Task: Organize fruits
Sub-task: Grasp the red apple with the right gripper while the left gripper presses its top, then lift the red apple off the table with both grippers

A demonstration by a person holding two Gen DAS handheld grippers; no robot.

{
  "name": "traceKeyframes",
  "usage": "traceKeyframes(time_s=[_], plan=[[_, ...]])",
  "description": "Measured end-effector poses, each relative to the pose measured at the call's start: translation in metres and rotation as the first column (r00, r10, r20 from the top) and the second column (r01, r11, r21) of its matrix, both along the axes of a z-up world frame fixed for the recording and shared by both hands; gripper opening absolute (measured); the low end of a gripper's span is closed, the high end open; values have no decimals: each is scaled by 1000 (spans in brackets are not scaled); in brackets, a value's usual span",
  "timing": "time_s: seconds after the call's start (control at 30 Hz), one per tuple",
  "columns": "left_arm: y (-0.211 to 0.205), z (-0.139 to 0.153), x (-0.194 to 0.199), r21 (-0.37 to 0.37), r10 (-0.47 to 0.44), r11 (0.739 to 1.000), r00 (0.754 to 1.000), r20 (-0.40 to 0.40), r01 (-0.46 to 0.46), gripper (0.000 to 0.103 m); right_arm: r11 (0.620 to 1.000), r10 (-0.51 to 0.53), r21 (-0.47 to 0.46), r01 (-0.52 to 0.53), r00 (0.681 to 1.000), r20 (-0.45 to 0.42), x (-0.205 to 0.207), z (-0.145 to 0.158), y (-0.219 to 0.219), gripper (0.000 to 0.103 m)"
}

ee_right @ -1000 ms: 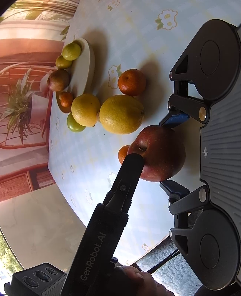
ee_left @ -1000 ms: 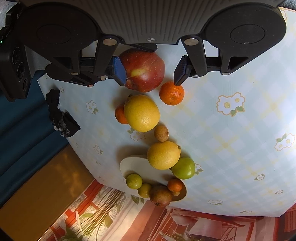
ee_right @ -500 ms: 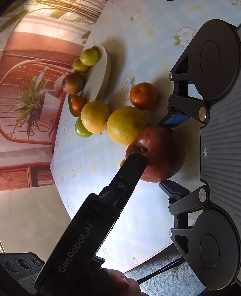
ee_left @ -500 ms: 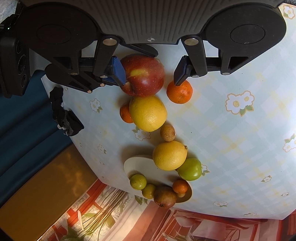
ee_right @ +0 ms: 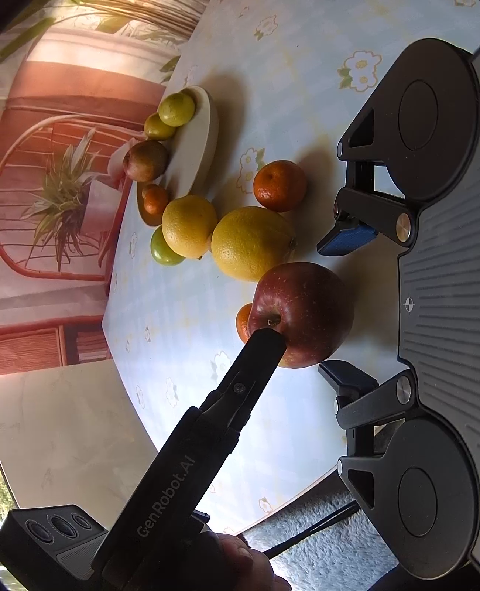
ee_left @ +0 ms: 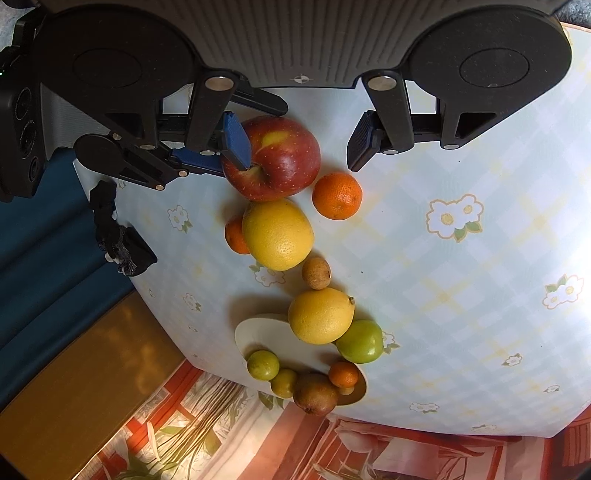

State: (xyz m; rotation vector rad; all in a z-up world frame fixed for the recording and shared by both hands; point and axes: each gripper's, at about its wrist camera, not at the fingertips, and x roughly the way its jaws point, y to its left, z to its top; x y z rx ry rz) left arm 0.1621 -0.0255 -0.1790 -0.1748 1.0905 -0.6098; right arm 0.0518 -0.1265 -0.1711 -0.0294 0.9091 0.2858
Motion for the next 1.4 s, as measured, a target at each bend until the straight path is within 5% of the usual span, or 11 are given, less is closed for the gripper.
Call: traceKeyframes(time_s=[0.4, 0.9, 1.07, 1.4], plan=[[-1, -2, -2, -27, -8, 1000, 1000, 1, 8, 59, 1000, 6, 6, -6, 1000, 17, -1, 1, 0, 56], [0, -25, 12, -168, 60, 983, 994, -96, -76, 59, 1000, -10, 23, 9, 1000, 19, -2, 1, -2, 56], [4, -32, 12, -234, 63, 968, 991, -121, -90, 51, 999, -24, 46, 23, 1000, 12, -2, 1, -6, 57], [3, -34, 11, -247, 62, 965, 991, -117, -89, 50, 998, -44, 36, 44, 999, 15, -5, 3, -10, 56]])
